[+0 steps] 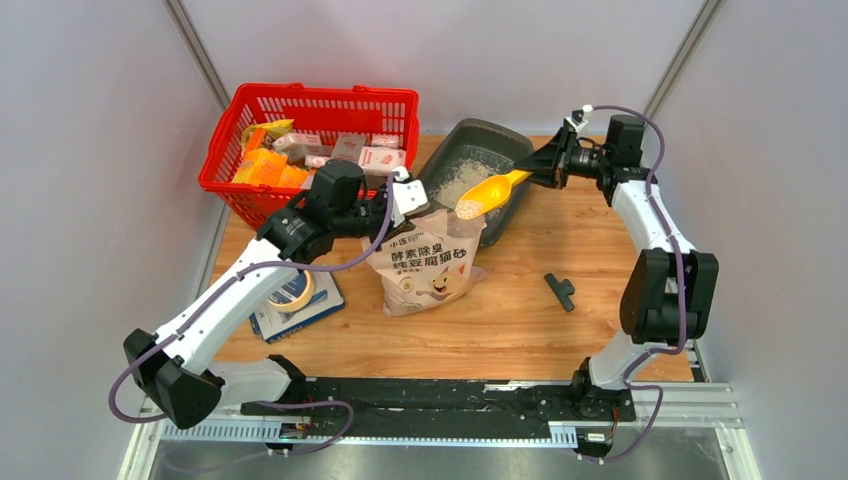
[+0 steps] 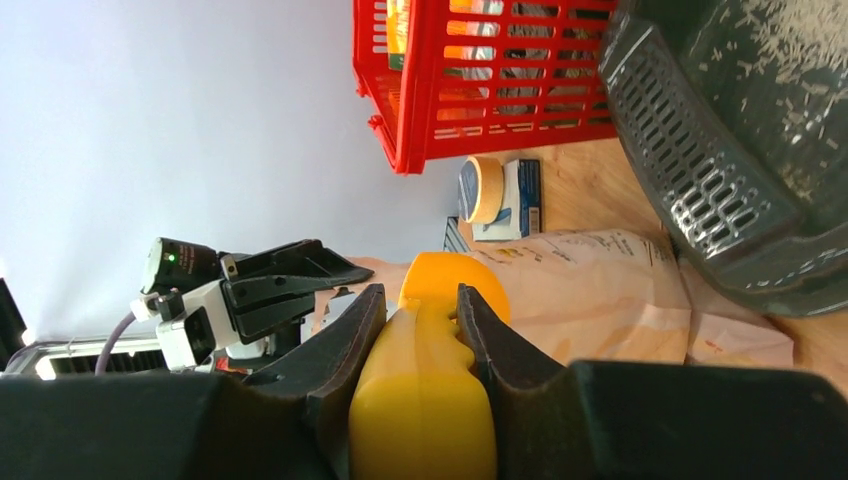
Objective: Fill the litter box with clean litter
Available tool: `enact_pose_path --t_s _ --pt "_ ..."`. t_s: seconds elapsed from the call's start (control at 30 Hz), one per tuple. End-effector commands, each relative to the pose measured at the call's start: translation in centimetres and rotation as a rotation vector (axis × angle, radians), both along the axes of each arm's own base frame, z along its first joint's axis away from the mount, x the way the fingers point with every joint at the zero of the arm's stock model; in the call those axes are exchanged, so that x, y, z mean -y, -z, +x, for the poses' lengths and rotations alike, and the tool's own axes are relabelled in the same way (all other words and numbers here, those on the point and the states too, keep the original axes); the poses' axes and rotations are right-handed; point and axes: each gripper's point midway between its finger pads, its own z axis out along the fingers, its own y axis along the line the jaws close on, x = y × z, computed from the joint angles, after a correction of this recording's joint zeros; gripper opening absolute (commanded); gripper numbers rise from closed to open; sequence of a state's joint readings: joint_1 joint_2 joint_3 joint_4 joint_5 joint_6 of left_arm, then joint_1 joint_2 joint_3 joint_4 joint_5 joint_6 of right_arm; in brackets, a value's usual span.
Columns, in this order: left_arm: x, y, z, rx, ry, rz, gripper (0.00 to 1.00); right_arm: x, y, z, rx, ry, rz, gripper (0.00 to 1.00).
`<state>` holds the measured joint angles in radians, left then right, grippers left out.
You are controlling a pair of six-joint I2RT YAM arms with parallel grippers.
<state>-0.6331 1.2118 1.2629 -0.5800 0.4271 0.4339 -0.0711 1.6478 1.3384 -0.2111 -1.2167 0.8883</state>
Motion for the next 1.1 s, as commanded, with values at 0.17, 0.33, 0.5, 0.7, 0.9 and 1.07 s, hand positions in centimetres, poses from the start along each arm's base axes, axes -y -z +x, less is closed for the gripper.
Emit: enact_pose_path --t_s 0.17,0.33,0.5,0.7,0.9,1.07 --pt "1.2 -2.4 2.6 0.15 0.039 0.0 0.0 3.5 -0.8 5.4 0.071 0.036 0.049 0.0" --pt "0.9 -2.3 3.0 0.155 0.025 0.023 0.0 6.6 0.8 11.4 0.161 0.131 -0.01 0.0" --pt "0.2 -1.6 2.8 0.153 0.024 0.069 0.0 7.5 4.1 16.6 0.21 0.187 -0.11 0.0" --pt "-0.1 -1.4 2.4 0.141 0.024 0.08 0.0 7.7 4.7 20.3 0.364 0.241 -0.287 0.0" --pt "0.1 -1.8 2.6 0.148 0.023 0.067 0.0 8.5 3.7 21.8 0.499 0.261 -0.427 0.0" --pt "0.1 -2.2 2.5 0.158 0.023 0.055 0.0 7.9 2.5 19.7 0.515 0.218 -0.43 0.0"
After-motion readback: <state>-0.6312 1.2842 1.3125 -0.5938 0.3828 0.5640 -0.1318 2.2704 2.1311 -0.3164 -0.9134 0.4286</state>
